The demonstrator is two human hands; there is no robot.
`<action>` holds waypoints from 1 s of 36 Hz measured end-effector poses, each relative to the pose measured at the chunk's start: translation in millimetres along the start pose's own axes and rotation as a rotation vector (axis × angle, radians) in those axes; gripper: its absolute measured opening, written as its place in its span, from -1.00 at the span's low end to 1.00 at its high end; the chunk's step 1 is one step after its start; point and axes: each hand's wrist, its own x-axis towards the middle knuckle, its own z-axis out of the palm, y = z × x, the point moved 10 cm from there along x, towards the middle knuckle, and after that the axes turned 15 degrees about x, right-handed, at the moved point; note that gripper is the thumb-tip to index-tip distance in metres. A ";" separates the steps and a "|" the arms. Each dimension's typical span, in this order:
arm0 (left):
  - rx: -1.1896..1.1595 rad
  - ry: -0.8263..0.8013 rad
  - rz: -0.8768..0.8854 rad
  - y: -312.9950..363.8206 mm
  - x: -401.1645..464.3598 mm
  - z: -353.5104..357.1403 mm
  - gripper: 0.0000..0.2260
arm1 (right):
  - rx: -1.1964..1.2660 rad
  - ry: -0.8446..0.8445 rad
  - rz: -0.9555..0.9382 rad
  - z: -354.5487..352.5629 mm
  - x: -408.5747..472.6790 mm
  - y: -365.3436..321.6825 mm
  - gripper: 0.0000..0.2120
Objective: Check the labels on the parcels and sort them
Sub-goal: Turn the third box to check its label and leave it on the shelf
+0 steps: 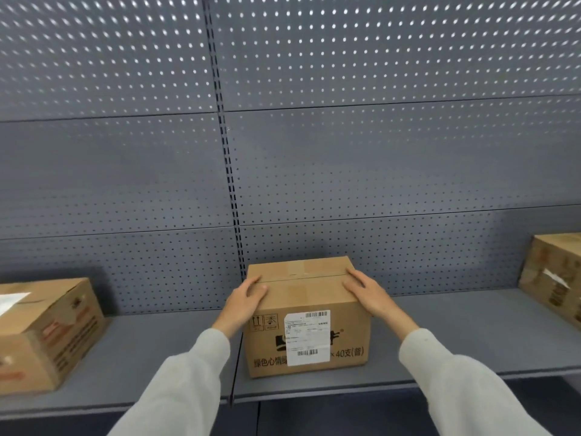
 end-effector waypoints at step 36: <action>-0.434 0.008 -0.178 -44.3 -49.3 23.7 -0.01 | 0.556 -0.017 0.034 9.1 -45.8 47.3 -0.17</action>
